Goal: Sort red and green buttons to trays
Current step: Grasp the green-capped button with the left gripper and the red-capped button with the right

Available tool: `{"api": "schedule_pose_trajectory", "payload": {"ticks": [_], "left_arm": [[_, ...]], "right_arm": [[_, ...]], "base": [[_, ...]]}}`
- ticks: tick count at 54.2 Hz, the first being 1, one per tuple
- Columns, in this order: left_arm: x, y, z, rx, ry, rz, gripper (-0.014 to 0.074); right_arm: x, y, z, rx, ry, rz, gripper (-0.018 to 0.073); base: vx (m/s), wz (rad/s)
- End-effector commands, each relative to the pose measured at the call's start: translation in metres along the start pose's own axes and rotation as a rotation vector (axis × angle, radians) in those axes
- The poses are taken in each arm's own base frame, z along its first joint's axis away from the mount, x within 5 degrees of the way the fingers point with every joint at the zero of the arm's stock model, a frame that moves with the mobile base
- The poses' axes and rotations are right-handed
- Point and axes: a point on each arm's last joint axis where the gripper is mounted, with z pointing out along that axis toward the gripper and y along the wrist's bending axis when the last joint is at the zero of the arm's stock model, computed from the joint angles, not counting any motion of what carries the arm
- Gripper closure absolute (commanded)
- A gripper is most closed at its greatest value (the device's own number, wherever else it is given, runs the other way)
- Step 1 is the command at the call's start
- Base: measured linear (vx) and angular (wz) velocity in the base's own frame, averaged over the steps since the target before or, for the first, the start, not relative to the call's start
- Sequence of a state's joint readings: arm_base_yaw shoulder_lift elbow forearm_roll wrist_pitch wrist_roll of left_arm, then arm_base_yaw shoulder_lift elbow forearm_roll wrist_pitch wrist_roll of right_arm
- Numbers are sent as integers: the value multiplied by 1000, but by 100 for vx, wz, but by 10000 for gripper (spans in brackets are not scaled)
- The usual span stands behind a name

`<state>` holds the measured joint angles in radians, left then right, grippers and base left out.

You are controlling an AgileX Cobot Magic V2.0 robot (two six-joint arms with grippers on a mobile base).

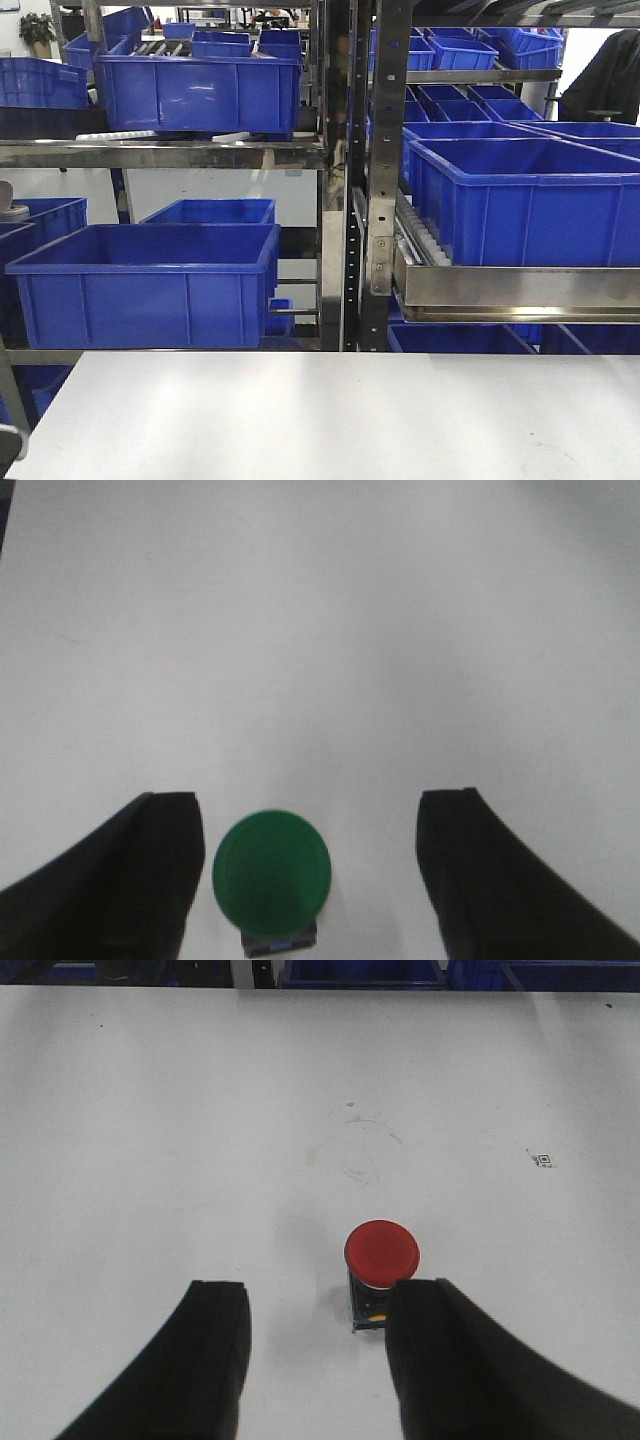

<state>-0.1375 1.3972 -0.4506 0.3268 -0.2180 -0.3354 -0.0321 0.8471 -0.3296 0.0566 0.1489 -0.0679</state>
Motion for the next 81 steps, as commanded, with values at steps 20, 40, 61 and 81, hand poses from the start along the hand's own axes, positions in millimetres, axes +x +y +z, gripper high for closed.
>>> {"api": "schedule_pose_trajectory", "payload": {"ticks": [20,40,61,81], "left_arm": [[-25,2,18,-26,12,-1,16],[-2,3,49,-13,105,-20,16],[15,3,72,5,123,-48,73],[23,5,78,-16,147,-105,428]], "right_arm": [[-16,0,-3,-1,-89,14,157],[-16,0,-3,-1,-85,14,157],[-16,0,-3,-1,-86,14,157],[-7,-2,2,8,30,63,157]], "base": [[0,0],[0,0],[0,0],[0,0]]}}
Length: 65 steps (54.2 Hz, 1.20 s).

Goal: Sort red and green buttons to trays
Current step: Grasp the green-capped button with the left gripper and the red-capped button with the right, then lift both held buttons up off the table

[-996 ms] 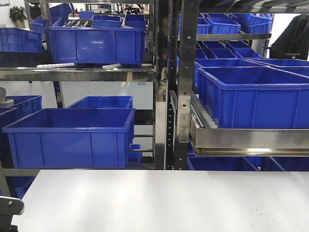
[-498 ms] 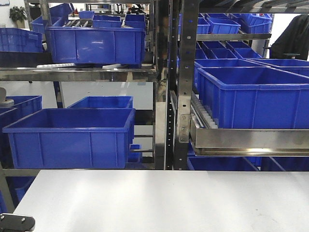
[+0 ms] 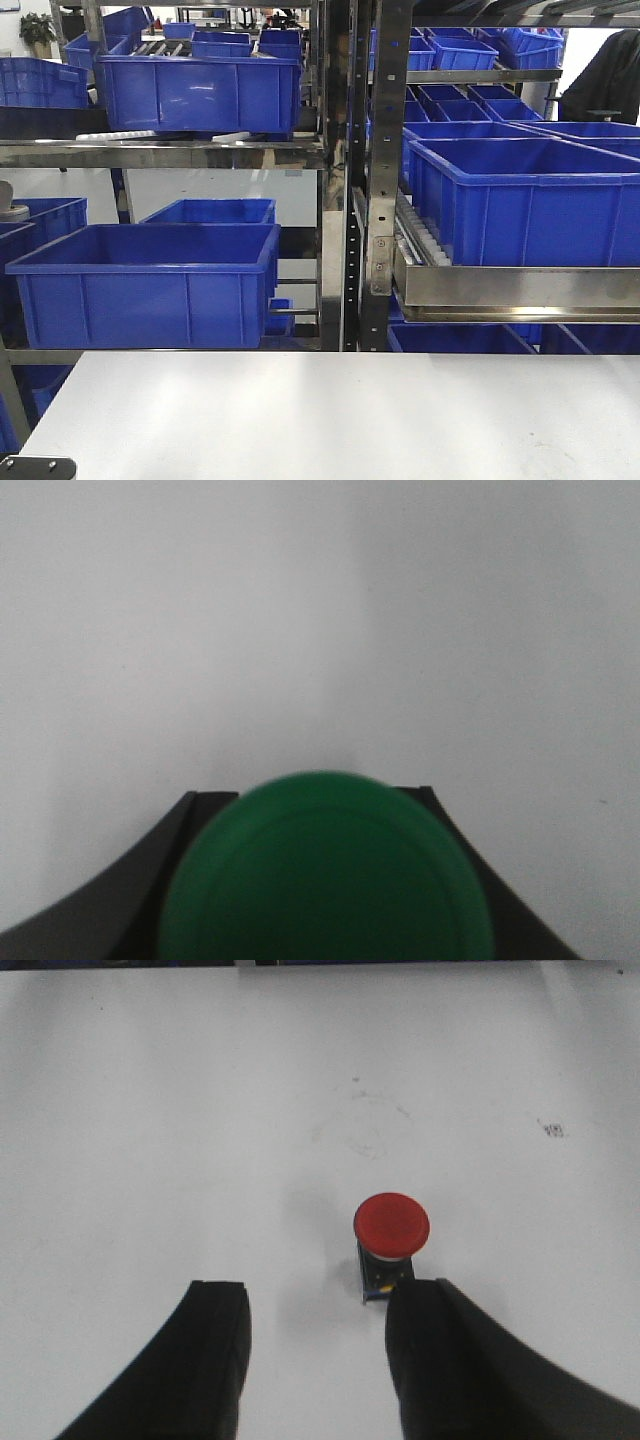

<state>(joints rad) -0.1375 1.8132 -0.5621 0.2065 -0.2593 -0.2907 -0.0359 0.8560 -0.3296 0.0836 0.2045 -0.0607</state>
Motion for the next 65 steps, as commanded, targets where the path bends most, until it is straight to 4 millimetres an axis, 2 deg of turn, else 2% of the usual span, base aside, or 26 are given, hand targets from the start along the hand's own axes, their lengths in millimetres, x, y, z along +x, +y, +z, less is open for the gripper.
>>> {"api": "schedule_pose_trajectory", "payload": {"ticks": [1,9,16,26,39,51,65], "left_arm": [[-18,-4,-7,22,-109,-14,456],[-18,-4,-7,22,-109,-12,605],[-18,-4,-7,22,-109,-12,605],[-18,-4,-7,22,-110,-11,603],[-18,-4,-7,23,-110,-10,600],[-18,-4,-7,22,-109,-10,598],[-18,-4,-7,22,-109,-10,596]], "right_arm": [[-11,-3,1,17,-15,45,157],[-11,-15,10,73,29,182,143],[-29,-28,19,120,62,196,124],[-62,-33,40,102,181,36,107],[-91,-39,78,74,272,14,93],[-94,-38,115,29,384,-53,92],[-80,-42,143,35,455,-22,51]], "base": [[0,0],[0,0],[0,0],[0,0],[0,0],[0,0],[0,0]]}}
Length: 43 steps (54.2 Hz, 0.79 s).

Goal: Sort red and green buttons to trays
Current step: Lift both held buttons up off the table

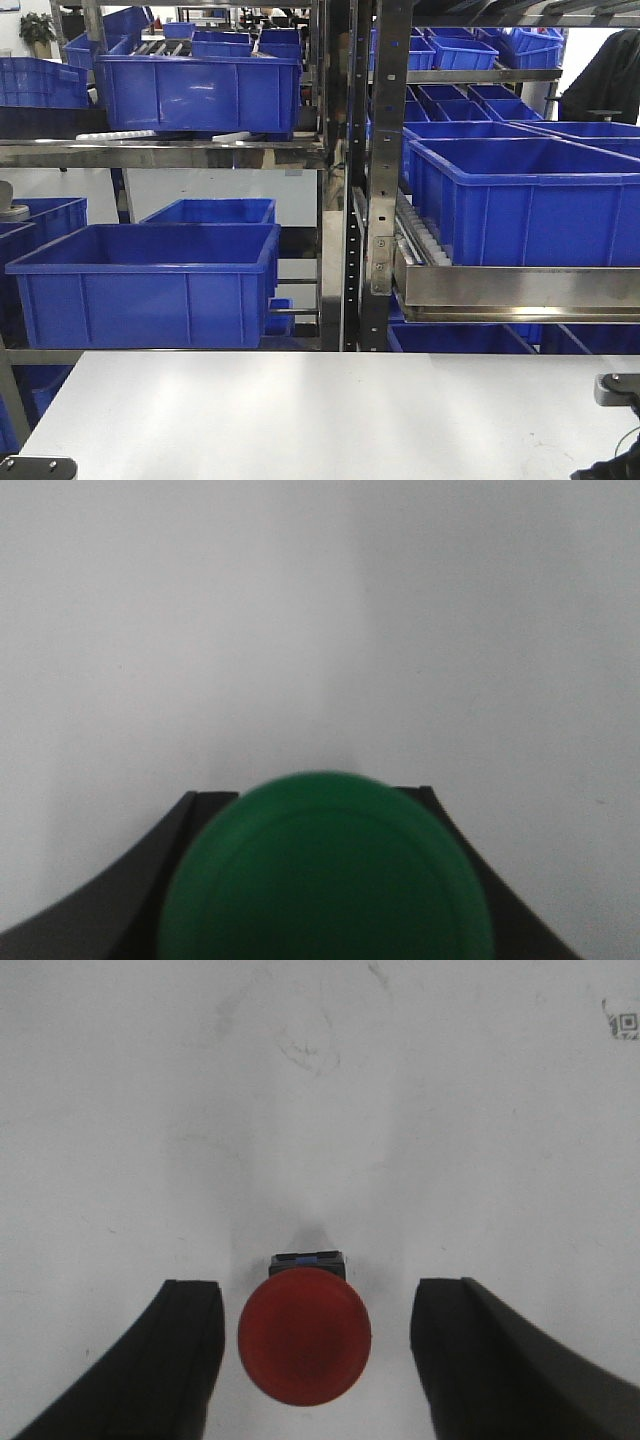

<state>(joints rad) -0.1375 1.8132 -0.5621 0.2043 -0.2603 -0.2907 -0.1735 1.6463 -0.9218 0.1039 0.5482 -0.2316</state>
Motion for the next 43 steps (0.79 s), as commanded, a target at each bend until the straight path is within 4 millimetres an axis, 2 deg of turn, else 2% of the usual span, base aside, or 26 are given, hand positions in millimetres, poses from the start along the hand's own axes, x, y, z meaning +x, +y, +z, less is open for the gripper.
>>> {"api": "schedule_pose_trajectory", "payload": {"ticks": [1,9,32,38,43], "left_arm": [[-18,-4,-7,23,-108,-8,596],[-18,-4,-7,23,-109,-7,597],[-19,-5,-7,27,-123,-6,596],[-19,-5,-7,27,-123,-6,596],[-19,-5,-7,28,-123,-6,596]], "right_arm": [[-13,-2,-5,15,-75,17,47],[-9,-2,11,-1,-16,30,17],[-1,-2,44,-15,77,30,19],[1,-2,50,-18,93,32,47],[1,-2,50,-18,95,33,104]], "base": [[0,0],[0,0],[0,0],[0,0],[0,0]]}}
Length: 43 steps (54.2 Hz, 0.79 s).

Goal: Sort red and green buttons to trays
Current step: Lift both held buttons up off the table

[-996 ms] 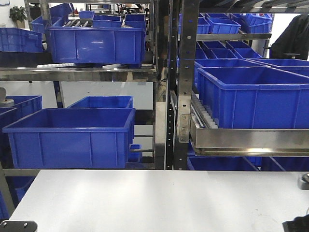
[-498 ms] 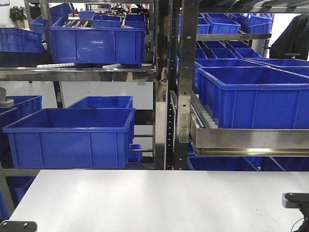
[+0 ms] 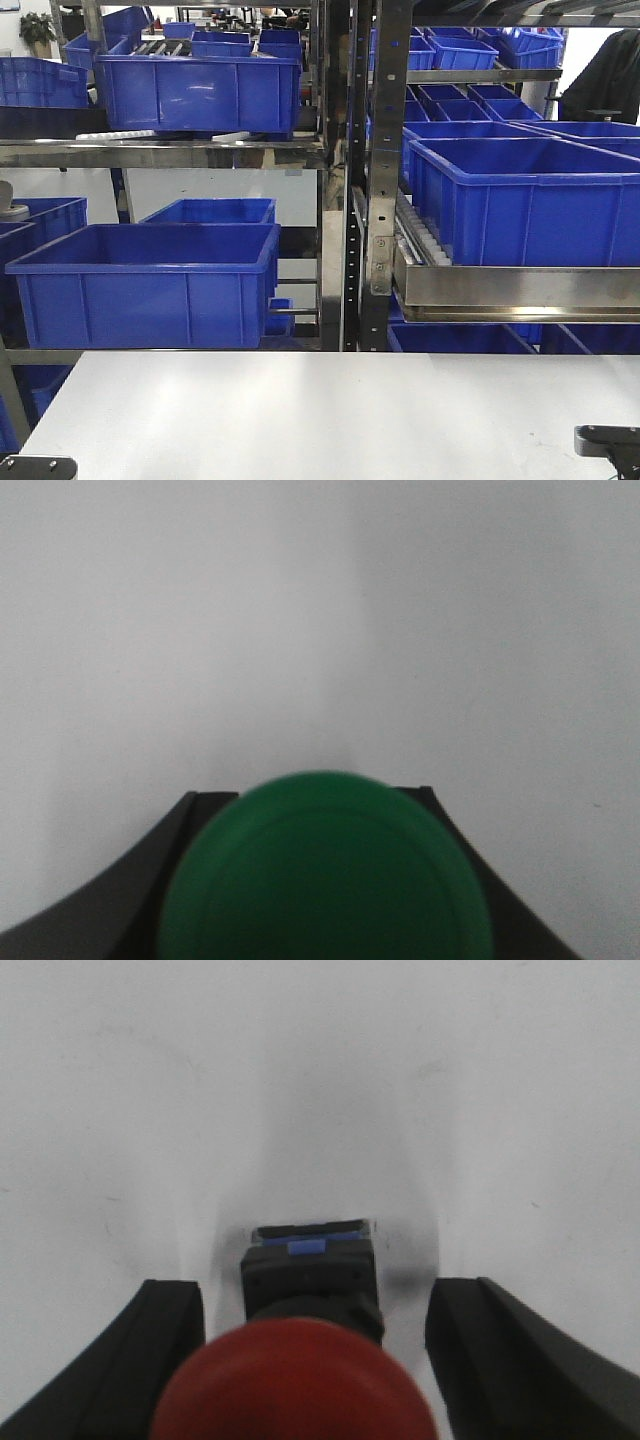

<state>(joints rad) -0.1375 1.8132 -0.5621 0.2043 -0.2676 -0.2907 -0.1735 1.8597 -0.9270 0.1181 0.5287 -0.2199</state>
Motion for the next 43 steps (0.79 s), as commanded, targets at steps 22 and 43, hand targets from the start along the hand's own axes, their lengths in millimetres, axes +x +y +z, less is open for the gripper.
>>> {"api": "schedule_pose_trajectory", "payload": {"ticks": [22,43], "left_arm": [[-32,-8,-24,40,-197,15,596],[-79,-17,-127,75,-581,39,596]], "right_arm": [[-15,1,-17,-9,-126,42,544],[-16,61,-125,-120,-470,-148,568]], "base": [[0,0],[0,0]]}}
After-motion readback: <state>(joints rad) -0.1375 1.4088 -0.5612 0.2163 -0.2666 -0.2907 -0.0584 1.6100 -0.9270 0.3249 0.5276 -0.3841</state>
